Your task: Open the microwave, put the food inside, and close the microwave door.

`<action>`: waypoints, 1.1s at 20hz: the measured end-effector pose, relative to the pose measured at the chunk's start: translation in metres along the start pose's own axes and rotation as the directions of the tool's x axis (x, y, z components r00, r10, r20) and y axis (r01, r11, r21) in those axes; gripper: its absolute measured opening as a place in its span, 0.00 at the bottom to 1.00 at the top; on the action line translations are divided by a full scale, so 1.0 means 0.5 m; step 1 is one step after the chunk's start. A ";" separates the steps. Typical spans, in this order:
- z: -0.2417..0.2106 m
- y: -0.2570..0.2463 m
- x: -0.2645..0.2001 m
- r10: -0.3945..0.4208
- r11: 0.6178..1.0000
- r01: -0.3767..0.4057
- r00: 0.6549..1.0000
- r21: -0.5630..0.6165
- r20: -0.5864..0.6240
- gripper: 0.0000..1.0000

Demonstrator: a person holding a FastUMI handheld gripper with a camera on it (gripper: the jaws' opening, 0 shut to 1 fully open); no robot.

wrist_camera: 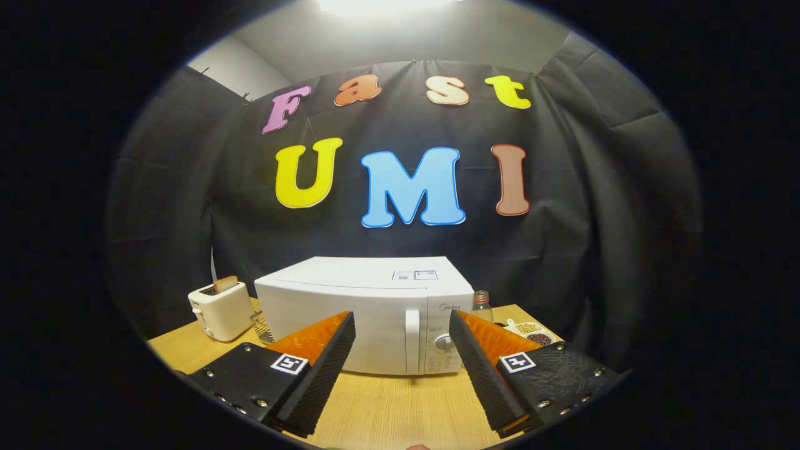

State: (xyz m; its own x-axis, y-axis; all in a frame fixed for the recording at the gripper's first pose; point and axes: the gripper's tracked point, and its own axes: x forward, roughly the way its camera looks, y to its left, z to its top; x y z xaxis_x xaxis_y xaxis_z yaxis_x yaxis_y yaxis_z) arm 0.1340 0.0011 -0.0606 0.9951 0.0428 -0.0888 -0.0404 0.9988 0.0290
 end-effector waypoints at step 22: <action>-0.238 -0.041 0.285 0.008 0.998 0.007 0.965 0.059 -0.261 0.77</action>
State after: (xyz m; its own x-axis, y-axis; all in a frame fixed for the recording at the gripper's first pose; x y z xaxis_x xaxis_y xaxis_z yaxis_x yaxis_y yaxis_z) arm 0.2660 -0.0105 -0.1924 0.9368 0.0562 -0.3453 -0.0276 0.9958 0.0870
